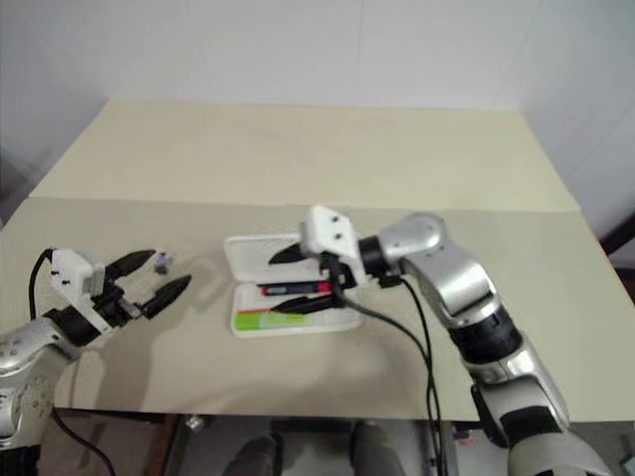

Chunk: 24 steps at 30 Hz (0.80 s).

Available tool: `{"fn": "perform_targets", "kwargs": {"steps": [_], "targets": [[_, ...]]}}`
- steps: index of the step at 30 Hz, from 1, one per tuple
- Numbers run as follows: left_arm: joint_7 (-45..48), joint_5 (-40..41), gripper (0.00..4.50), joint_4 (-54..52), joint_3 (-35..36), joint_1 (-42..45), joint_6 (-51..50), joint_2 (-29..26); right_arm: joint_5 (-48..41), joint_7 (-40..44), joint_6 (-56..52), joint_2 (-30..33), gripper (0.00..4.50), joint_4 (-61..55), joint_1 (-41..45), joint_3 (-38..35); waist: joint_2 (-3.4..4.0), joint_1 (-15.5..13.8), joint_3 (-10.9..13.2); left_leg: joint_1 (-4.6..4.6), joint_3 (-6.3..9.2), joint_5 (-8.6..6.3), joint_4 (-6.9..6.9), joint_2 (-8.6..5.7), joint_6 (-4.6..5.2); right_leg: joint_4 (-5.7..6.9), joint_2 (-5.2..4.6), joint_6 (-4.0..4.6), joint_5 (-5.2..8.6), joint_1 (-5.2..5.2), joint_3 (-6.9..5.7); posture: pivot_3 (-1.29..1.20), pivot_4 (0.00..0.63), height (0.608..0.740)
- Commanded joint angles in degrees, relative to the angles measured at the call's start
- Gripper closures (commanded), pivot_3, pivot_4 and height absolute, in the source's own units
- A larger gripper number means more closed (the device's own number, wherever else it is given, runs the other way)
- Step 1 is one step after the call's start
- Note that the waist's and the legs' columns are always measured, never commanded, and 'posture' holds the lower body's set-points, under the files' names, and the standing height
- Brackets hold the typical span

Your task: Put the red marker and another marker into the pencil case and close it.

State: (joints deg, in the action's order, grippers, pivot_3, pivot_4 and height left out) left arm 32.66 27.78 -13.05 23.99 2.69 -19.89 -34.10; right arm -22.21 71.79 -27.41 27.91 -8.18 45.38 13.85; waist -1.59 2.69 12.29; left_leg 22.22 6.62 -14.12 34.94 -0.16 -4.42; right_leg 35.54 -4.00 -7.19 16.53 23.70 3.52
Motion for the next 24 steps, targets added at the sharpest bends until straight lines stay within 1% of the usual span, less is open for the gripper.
{"fn": "perform_targets", "kwargs": {"steps": [1, 5, 6, 9, 12, 16, 24], "targets": [[-7.45, 0.29, 0.0, -2.19, 2.67, 1.71, -2.62, 2.06, -2.81, 1.42, 5.03, 1.17, 0.01, 1.25, -0.97, -5.6, 0.0, 0.0, 0.0, 0.01, 0.0, 0.0, 0.02, 0.0, 0.0, 0.0, 0.0, -0.02, -0.01, 0.0, 0.01, 0.0, 0.15, 0.74], [-15.85, -0.79, 0.0, -2.05, 2.98, 3.65, -7.38, 4.42, -3.3, 1.34, 7.44, 2.52, 0.01, 4.09, -2.35, -8.78, -0.01, -0.34, 0.0, -0.03, 0.01, 0.0, 0.11, -0.01, 0.0, 0.07, 0.01, -0.04, -0.03, -0.05, 0.01, 0.0, 0.15, 0.74], [-17.35, -1.29, 0.0, -1.58, 2.86, 4.35, -7.76, 4.84, -4.79, 1.74, 8.16, 2.28, 0.01, 4.58, -3.01, -10.35, -0.01, -0.41, 0.0, -0.03, 0.01, 0.01, 0.13, 0.0, -0.01, 0.08, 0.02, -0.04, -0.03, -0.05, 0.01, 0.0, 0.15, 0.74], [-20.47, -2.46, 0.0, 0.33, 2.69, 6.27, -8.69, 5.36, -8.79, 3.77, 8.71, 2.22, 0.01, 5.13, -4.94, -13.47, -0.01, -0.91, 0.0, -0.03, 0.02, 0.01, 0.13, 0.0, -0.01, 0.07, 0.03, -0.04, -0.03, -0.05, 0.01, 0.0, 0.15, 0.74], [-22.93, -3.64, 0.0, 4.11, 2.4, 8.69, -9.96, 5.25, -9.43, 4.58, 9.15, 3.15, 0.01, 7.55, -6.87, -14.97, -0.01, -1.12, -0.01, -0.04, 0.02, 0.01, 0.13, -0.02, -0.01, 0.06, 0.02, -0.04, -0.04, -0.08, 0.01, 0.0, 0.15, 0.74], [-20.18, -2.88, 0.0, 8.1, 1.38, 10.49, -9.03, 5.11, -7.64, 3.81, 11.12, 3.85, 0.01, 9.85, -7.48, -14.59, -0.01, -1.05, -0.01, -0.04, 0.01, 0.01, 0.17, -0.04, -0.02, 0.03, 0.02, -0.09, -0.06, -0.11, 0.02, 0.0, 0.15, 0.74], [-14.85, -3.71, 0.0, 17.07, -1.4, 14.87, -7.75, 4.05, -7.26, 1.59, 11.89, 3.37, 0.01, 10.01, -7.39, -14.16, -0.01, -1.06, -0.01, -0.03, 0.01, 0.02, 0.16, -0.05, -0.04, 0.03, 0.02, -0.09, -0.06, -0.1, 0.02, 0.0, 0.15, 0.74]]}}
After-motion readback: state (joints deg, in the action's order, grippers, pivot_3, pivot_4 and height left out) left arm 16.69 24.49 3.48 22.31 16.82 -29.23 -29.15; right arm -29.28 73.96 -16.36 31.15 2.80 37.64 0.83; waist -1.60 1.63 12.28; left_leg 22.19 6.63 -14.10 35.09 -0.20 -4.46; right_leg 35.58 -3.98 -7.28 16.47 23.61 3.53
